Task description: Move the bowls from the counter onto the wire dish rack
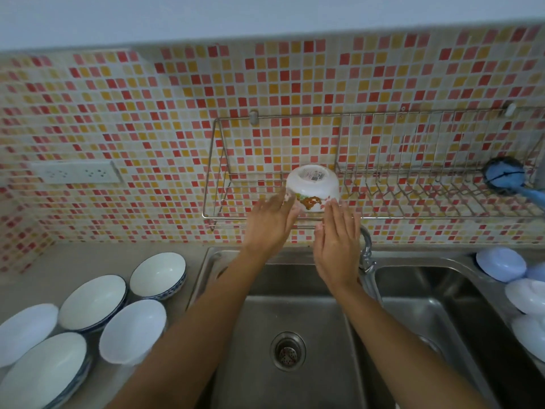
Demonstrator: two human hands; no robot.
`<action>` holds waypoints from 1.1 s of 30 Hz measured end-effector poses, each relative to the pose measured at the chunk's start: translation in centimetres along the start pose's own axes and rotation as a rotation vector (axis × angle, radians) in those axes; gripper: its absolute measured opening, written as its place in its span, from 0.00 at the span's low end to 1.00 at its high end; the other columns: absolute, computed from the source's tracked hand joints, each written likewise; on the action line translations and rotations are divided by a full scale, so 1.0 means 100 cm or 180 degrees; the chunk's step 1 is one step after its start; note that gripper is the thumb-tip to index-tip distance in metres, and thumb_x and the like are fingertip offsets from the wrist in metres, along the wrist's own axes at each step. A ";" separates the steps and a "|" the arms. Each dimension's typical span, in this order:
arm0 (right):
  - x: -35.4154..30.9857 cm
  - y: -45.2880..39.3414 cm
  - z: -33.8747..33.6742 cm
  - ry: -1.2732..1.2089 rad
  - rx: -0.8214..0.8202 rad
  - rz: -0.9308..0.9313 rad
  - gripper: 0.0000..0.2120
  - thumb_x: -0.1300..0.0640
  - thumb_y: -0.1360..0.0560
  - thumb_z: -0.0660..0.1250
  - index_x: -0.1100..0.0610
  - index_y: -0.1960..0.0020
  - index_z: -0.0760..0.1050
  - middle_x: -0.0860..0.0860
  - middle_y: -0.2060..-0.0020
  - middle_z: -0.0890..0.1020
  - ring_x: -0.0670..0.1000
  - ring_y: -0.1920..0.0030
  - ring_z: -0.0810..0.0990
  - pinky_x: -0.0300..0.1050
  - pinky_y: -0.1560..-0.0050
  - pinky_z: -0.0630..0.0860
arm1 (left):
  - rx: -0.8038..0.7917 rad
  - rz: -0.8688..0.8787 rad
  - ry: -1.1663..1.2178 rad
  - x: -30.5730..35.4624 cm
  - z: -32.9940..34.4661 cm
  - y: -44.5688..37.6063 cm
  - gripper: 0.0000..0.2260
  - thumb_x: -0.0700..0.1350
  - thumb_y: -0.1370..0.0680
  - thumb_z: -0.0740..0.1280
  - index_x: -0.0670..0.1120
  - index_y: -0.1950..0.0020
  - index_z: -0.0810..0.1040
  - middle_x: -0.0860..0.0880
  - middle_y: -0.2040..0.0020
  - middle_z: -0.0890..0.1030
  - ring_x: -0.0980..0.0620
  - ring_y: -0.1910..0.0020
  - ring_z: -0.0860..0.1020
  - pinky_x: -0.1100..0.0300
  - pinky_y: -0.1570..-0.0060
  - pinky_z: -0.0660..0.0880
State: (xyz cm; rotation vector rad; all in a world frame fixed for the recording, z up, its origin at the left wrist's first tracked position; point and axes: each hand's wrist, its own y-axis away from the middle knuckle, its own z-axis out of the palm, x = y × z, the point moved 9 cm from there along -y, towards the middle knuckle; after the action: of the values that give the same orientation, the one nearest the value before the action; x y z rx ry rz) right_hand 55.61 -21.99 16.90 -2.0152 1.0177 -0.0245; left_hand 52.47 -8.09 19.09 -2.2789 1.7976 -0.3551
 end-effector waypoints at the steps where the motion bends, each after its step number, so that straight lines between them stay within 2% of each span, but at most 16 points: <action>1: -0.003 0.008 0.000 -0.0103 -0.0040 0.0078 0.24 0.53 0.17 0.52 0.62 0.24 0.59 0.55 0.24 0.62 0.55 0.23 0.54 0.51 0.23 0.50 | -0.0033 0.0019 -0.0038 -0.003 0.003 0.008 0.34 0.61 0.21 0.31 0.51 0.23 0.59 0.48 0.23 0.61 0.46 0.25 0.62 0.45 0.26 0.59; 3: -0.012 0.027 0.004 -0.0338 -0.0143 0.0249 0.25 0.53 0.18 0.53 0.61 0.23 0.56 0.55 0.23 0.56 0.54 0.22 0.50 0.41 0.25 0.48 | 0.0004 0.0029 -0.0051 -0.010 0.006 0.029 0.32 0.61 0.22 0.30 0.50 0.22 0.51 0.47 0.21 0.52 0.46 0.22 0.50 0.45 0.24 0.46; 4: -0.017 0.038 0.010 -0.0445 -0.0230 0.0304 0.25 0.52 0.18 0.53 0.60 0.23 0.56 0.54 0.22 0.54 0.53 0.22 0.51 0.41 0.27 0.51 | 0.0045 0.0027 -0.0048 -0.015 0.008 0.041 0.31 0.60 0.22 0.31 0.49 0.21 0.47 0.47 0.21 0.49 0.46 0.22 0.47 0.45 0.24 0.44; 6: -0.029 0.061 0.031 -0.0650 -0.0595 0.0350 0.27 0.47 0.18 0.52 0.57 0.23 0.54 0.49 0.22 0.50 0.51 0.23 0.51 0.47 0.30 0.59 | 0.0096 0.0004 0.0010 -0.027 0.016 0.069 0.29 0.59 0.20 0.34 0.48 0.21 0.44 0.46 0.21 0.44 0.46 0.22 0.42 0.47 0.24 0.41; 8: -0.047 0.087 0.059 -0.0734 -0.1052 0.0331 0.29 0.43 0.19 0.52 0.55 0.22 0.53 0.47 0.23 0.49 0.51 0.23 0.52 0.54 0.28 0.62 | 0.0013 -0.0165 0.0129 -0.049 0.033 0.103 0.30 0.60 0.20 0.38 0.47 0.21 0.44 0.45 0.21 0.42 0.45 0.23 0.38 0.48 0.26 0.37; 11: -0.081 0.125 0.094 -0.0977 -0.1657 0.0433 0.29 0.46 0.20 0.58 0.53 0.23 0.55 0.50 0.23 0.57 0.53 0.25 0.61 0.52 0.30 0.66 | -0.0231 -0.0749 0.0174 -0.107 0.058 0.161 0.32 0.63 0.21 0.40 0.47 0.21 0.44 0.46 0.21 0.42 0.45 0.24 0.38 0.45 0.25 0.40; 14: -0.131 0.152 0.123 -0.1329 -0.2272 0.0340 0.25 0.50 0.21 0.62 0.54 0.25 0.63 0.53 0.26 0.67 0.53 0.28 0.67 0.47 0.32 0.66 | -0.0536 -0.1375 0.0111 -0.180 0.069 0.216 0.30 0.61 0.20 0.43 0.51 0.22 0.39 0.48 0.22 0.38 0.46 0.24 0.36 0.50 0.27 0.35; 17: -0.181 0.167 0.149 -0.1426 -0.2747 0.0226 0.25 0.50 0.21 0.63 0.56 0.27 0.65 0.55 0.29 0.70 0.54 0.31 0.71 0.48 0.33 0.68 | -0.0657 -0.1898 -0.0009 -0.242 0.063 0.258 0.32 0.62 0.21 0.41 0.46 0.21 0.45 0.44 0.21 0.43 0.43 0.22 0.41 0.50 0.25 0.40; 20: -0.217 0.179 0.175 -0.1522 -0.3060 0.0496 0.26 0.49 0.22 0.65 0.56 0.27 0.65 0.57 0.32 0.73 0.57 0.34 0.74 0.52 0.34 0.71 | -0.0767 -0.2200 -0.0126 -0.281 0.062 0.288 0.29 0.58 0.18 0.49 0.43 0.22 0.51 0.41 0.21 0.50 0.40 0.22 0.46 0.48 0.25 0.47; 22: -0.232 0.188 0.192 -0.1443 -0.3213 0.0751 0.27 0.48 0.23 0.66 0.58 0.28 0.66 0.58 0.34 0.75 0.58 0.35 0.74 0.49 0.35 0.70 | -0.0786 -0.2248 -0.0199 -0.294 0.065 0.301 0.28 0.57 0.18 0.51 0.41 0.23 0.56 0.39 0.22 0.56 0.38 0.23 0.48 0.46 0.25 0.49; 25: -0.246 0.205 0.216 -0.1284 -0.3465 0.1024 0.29 0.46 0.25 0.67 0.58 0.28 0.65 0.60 0.38 0.77 0.60 0.38 0.75 0.51 0.38 0.73 | -0.0912 -0.2273 -0.0222 -0.311 0.076 0.315 0.29 0.57 0.18 0.53 0.39 0.24 0.59 0.39 0.24 0.62 0.39 0.23 0.50 0.47 0.25 0.49; 30: -0.261 0.225 0.239 -0.1192 -0.3615 0.1205 0.27 0.45 0.25 0.66 0.58 0.31 0.68 0.58 0.39 0.78 0.61 0.39 0.76 0.50 0.41 0.73 | -0.0927 -0.2242 0.0084 -0.325 0.091 0.323 0.29 0.58 0.19 0.53 0.40 0.24 0.58 0.42 0.24 0.63 0.42 0.22 0.49 0.50 0.25 0.48; 32: -0.265 0.231 0.245 -0.1321 -0.3621 0.1375 0.26 0.46 0.25 0.66 0.58 0.33 0.69 0.57 0.39 0.78 0.61 0.44 0.79 0.53 0.44 0.77 | -0.0901 -0.2244 0.0196 -0.325 0.097 0.325 0.29 0.57 0.19 0.54 0.41 0.24 0.57 0.42 0.25 0.64 0.42 0.22 0.50 0.50 0.25 0.50; 33: -0.264 0.235 0.248 -0.1380 -0.3635 0.1533 0.25 0.47 0.26 0.66 0.58 0.33 0.70 0.57 0.40 0.79 0.61 0.48 0.81 0.53 0.48 0.79 | -0.0864 -0.2236 0.0225 -0.326 0.098 0.326 0.29 0.57 0.19 0.55 0.41 0.24 0.57 0.43 0.25 0.64 0.42 0.22 0.50 0.50 0.25 0.50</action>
State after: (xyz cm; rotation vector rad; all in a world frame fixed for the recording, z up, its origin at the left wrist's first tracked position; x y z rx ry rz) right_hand 31.76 5.42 -6.46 -2.4488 1.3312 1.4714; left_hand 18.32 16.35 -2.26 -3.0796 1.0551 -0.3120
